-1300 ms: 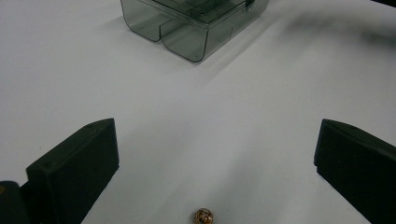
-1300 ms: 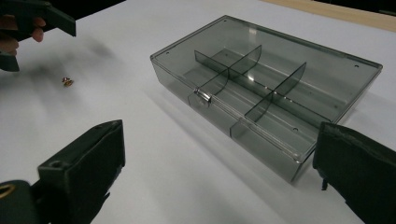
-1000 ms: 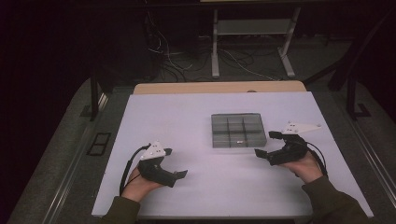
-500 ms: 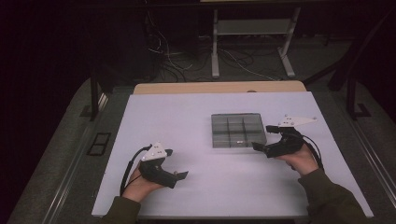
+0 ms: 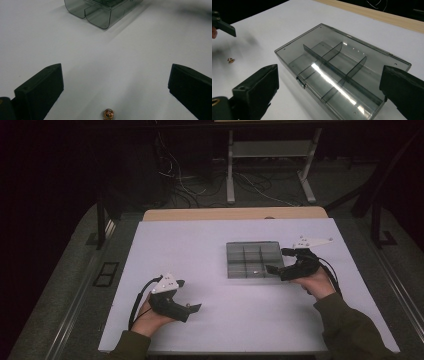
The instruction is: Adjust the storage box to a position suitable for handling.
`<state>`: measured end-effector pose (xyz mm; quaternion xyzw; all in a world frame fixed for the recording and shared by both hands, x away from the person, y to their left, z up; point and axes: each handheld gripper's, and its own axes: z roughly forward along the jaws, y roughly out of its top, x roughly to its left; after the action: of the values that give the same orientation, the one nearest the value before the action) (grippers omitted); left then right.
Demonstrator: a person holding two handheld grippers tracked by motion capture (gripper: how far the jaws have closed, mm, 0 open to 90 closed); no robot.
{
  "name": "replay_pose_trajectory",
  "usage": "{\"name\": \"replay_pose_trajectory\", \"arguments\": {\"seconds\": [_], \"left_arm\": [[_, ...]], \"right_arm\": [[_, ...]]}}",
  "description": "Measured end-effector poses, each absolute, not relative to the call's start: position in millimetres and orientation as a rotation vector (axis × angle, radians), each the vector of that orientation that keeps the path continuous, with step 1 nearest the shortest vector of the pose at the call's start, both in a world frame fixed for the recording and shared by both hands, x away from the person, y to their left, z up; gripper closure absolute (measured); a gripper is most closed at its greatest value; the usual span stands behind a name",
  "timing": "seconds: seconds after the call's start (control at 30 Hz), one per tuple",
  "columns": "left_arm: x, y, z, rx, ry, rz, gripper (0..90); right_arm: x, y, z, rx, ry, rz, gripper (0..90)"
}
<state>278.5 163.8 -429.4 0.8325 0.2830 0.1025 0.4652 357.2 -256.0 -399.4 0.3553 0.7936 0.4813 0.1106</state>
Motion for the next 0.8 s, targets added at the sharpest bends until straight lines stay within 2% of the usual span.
{"name": "replay_pose_trajectory", "arguments": {"seconds": [0.8], "left_arm": [[276.7,162.9,-431.4,2.045,0.697,0.245,0.0]], "right_arm": [[392.0,-243.0,-394.6,1.075,2.315,1.39,2.5]]}}
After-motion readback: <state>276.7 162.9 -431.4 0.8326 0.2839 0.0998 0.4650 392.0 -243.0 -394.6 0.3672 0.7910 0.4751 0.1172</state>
